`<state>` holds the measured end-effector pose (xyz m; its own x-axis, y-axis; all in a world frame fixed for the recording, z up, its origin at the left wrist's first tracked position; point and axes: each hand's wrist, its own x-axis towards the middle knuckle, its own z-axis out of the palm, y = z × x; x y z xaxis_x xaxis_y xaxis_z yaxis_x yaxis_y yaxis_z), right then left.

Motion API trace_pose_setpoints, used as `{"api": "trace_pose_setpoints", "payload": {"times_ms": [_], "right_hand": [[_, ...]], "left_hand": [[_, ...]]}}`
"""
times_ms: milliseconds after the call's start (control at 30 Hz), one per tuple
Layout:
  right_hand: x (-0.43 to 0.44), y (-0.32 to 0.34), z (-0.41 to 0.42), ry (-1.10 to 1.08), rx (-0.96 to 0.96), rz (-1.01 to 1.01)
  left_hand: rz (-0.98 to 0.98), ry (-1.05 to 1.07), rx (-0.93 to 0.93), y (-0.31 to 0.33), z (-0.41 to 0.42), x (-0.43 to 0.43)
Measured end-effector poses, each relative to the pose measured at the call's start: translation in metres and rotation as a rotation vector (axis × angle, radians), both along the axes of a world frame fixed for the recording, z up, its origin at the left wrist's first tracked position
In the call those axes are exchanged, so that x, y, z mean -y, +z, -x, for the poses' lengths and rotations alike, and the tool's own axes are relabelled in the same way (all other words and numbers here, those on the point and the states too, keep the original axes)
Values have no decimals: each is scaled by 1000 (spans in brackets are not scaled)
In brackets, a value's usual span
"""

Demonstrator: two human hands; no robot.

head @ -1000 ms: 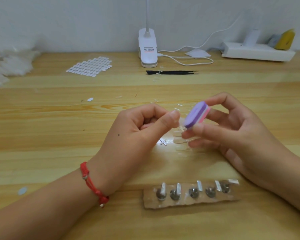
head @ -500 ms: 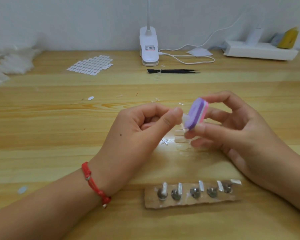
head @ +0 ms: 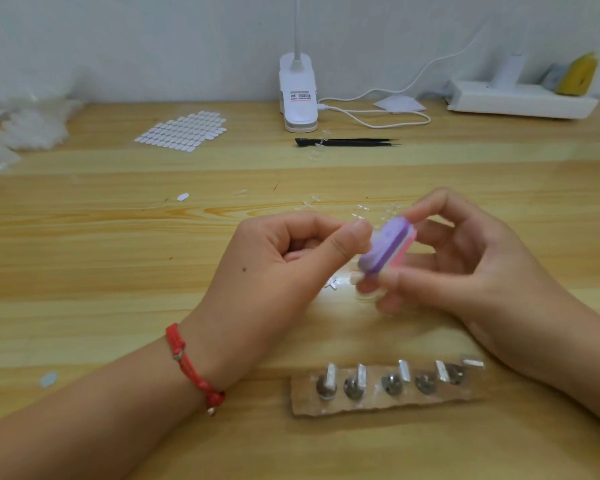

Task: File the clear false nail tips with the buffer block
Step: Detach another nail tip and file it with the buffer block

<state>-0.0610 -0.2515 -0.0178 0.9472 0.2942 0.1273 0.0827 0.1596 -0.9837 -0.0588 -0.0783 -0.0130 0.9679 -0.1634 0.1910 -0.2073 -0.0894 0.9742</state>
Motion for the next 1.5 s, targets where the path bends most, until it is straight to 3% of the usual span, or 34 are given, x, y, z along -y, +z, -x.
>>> {"api": "trace_pose_setpoints", "payload": {"times_ms": [67,200,300,433,533,667,800,933,1067,1200,1333,1500], "right_hand": [[-2,1,2,42,42,53],[1,1,-1,-81,-19,-67],[-2,1,0,23,13,-8],[2,2,-2,-102,-47,-93],[-2,2,1,7,-4,6],[2,1,-1,-103,-59,-128],[-2,1,2,26,-8,5],[2,0,-1,-73,-45,-94],[-1,1,3,46,-2,6],[3,-1,-1,-62,-45,-83],[1,-1,0,55,17,13],[6,-3,-3,33,4,1]], "left_hand": [[-12,10,6,0,0,0],[-9,16,-6,0,0,0],[-14,22,-2,0,-1,0],[-3,20,-12,-1,-1,0],[3,11,-10,-1,-1,0],[18,8,-18,-1,-1,0],[2,13,-7,-2,-2,0],[17,20,-12,-1,-1,0],[5,15,-6,-2,-2,-1],[14,19,-11,-1,-2,-1],[11,13,-6,-2,-2,-1],[-4,-22,25,-2,-1,0]]}}
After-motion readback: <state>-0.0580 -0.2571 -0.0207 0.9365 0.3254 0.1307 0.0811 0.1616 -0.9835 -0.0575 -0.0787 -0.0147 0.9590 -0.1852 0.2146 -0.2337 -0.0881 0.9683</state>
